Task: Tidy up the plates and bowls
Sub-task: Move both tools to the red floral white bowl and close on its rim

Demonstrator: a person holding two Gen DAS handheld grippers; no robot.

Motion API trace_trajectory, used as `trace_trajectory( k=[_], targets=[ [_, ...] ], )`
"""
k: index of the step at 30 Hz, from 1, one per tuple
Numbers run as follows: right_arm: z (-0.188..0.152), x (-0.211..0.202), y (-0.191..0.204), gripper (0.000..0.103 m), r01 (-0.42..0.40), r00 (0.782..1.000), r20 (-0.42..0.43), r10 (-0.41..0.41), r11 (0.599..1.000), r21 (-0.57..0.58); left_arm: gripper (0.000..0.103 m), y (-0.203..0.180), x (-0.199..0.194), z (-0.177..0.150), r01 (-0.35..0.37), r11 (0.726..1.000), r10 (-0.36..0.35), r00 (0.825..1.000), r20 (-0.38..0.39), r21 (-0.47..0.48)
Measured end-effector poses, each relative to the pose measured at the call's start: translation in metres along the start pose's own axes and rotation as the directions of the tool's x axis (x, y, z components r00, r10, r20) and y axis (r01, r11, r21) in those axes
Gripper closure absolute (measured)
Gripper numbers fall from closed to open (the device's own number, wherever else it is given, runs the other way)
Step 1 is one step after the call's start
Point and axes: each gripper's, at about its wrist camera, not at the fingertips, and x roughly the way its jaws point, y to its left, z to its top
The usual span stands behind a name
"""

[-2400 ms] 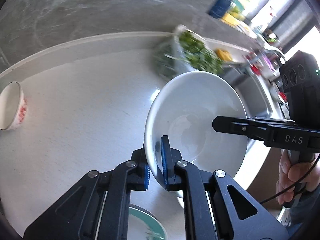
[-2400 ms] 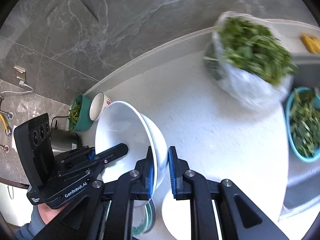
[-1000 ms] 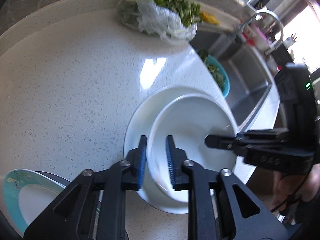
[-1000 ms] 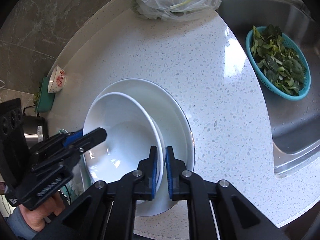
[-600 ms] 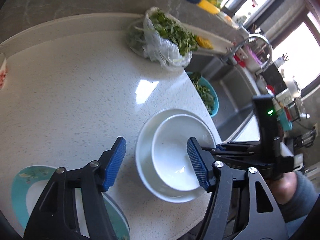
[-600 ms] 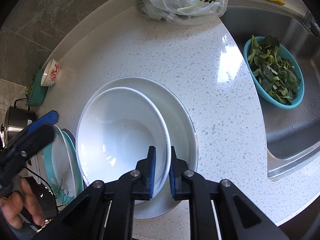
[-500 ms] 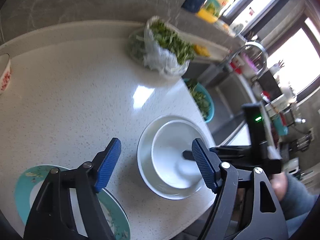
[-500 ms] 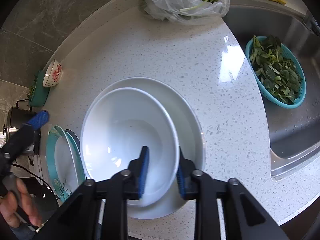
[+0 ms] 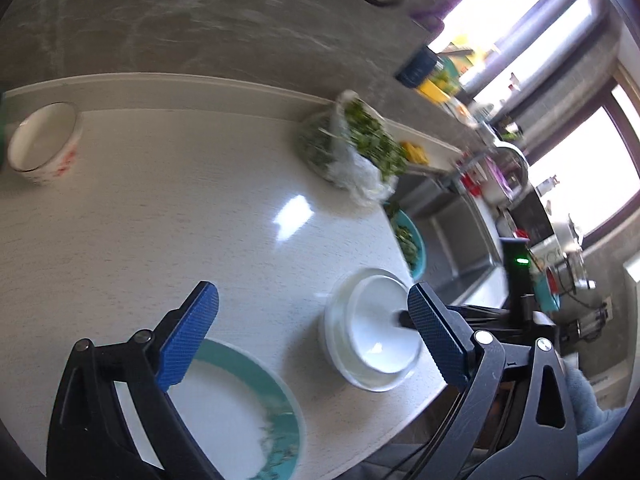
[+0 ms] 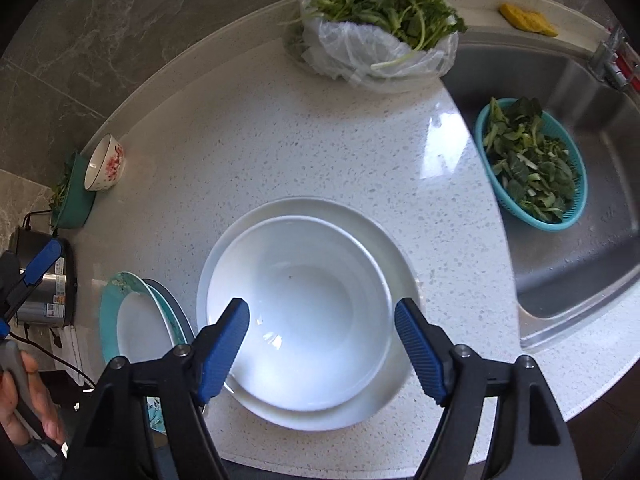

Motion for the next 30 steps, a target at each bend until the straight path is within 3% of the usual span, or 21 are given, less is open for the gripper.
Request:
trace_trajectory(
  k=[4,7,8,10,13,18,21,23,28,30],
  targets=[
    [0.02,-0.035,0.004,0.025,0.011,0.996,0.086,-0.011,1.0,-0.004,0.007,0.064,-0.033,0.008,-0.115,0.99,0.121,0.991,0.06,-0.087],
    [0.046,-0.055,0.02,0.017,-0.059,0.981,0.181,0.064,0.998,-0.035,0.006,0.111,-0.054,0.014,-0.216,0.967,0.229,0.969,0.089,-0.136],
    [0.053,-0.057,0.028,0.017,-0.065,0.978,0.197,0.074,0.996,-0.054,0.001,0.126,-0.059,0.018,-0.241,0.959,0.257,0.961,0.098,-0.15],
    [0.075,-0.055,0.055,0.017,-0.106,0.969,0.211,0.13,0.987,-0.123,0.0,0.155,-0.068,0.025,-0.288,0.942,0.308,0.946,0.104,-0.175],
    [0.107,-0.039,0.114,0.017,-0.169,0.957,0.192,0.22,0.953,-0.251,0.0,0.19,-0.073,0.038,-0.334,0.923,0.359,0.927,0.111,-0.191],
    [0.154,0.005,0.208,0.018,-0.265,0.937,0.097,0.334,0.866,-0.424,0.0,0.232,-0.045,0.058,-0.354,0.905,0.381,0.921,0.08,-0.238],
    [0.183,0.043,0.255,0.022,-0.297,0.937,0.038,0.348,0.848,-0.438,0.0,0.26,-0.029,0.069,-0.377,0.871,0.412,0.909,0.052,-0.316],
    [0.198,0.069,0.28,0.028,-0.318,0.937,-0.004,0.35,0.845,-0.43,0.0,0.279,-0.021,0.076,-0.36,0.862,0.399,0.916,0.04,-0.357],
    [0.211,0.12,0.332,0.031,-0.328,0.938,-0.071,0.339,0.803,-0.498,0.002,0.304,-0.009,0.087,-0.413,0.825,0.459,0.888,0.031,-0.385],
    [0.215,0.139,0.342,0.033,-0.341,0.936,-0.098,0.338,0.804,-0.486,0.002,0.315,-0.006,0.091,-0.419,0.811,0.471,0.882,0.03,-0.409]
  ],
)
